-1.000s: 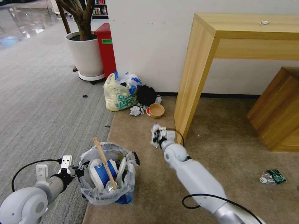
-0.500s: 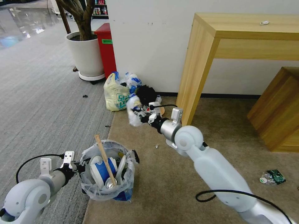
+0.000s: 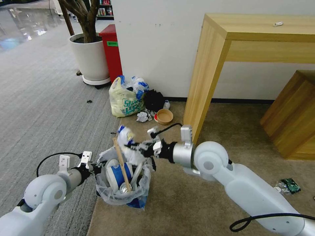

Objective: Pick up the trash bin and place the garbage on the floor into it.

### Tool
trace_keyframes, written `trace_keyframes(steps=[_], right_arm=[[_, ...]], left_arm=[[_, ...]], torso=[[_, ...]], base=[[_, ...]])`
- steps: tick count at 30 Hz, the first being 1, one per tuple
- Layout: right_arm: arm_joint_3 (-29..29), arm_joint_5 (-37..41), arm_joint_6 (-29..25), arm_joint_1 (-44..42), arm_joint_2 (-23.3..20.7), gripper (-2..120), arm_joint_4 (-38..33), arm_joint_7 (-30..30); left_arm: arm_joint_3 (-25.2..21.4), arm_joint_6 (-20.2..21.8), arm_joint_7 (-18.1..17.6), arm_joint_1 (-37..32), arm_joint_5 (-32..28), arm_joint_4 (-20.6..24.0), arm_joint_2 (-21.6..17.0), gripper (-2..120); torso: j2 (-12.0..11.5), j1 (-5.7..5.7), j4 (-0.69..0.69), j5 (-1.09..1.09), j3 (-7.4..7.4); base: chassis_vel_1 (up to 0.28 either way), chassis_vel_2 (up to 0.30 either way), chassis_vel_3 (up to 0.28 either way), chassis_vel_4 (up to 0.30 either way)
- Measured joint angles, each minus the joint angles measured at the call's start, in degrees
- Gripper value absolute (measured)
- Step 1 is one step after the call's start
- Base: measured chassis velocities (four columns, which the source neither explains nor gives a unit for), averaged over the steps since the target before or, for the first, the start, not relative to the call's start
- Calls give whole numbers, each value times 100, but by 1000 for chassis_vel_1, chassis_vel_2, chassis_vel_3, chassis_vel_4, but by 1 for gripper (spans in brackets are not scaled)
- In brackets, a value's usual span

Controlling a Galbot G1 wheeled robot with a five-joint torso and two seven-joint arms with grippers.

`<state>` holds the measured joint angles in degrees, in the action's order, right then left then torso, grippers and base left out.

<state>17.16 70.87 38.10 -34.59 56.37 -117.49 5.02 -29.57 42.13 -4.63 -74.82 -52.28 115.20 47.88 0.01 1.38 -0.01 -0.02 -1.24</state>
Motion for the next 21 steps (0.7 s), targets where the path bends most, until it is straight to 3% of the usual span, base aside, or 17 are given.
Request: trace_keyframes(steps=[4, 11, 21], right_arm=[[187, 91, 370, 103, 61, 0, -6, 455], [360, 248, 433, 207, 159, 2, -9, 696], [633, 462, 431, 223, 566, 36, 411, 1640]], left_arm=[[14, 0, 0, 48, -36, -14, -49, 0], [-55, 0, 9, 17, -59, -15, -74, 0], [-100, 0, -2, -60, -99, 70, -36, 0]], torso=[[0, 0, 1, 0, 0], [0, 0, 0, -1, 0], [-1, 0, 1, 0, 0]], base=[[0, 0, 0, 0], [0, 0, 0, 0], [0, 0, 0, 0]])
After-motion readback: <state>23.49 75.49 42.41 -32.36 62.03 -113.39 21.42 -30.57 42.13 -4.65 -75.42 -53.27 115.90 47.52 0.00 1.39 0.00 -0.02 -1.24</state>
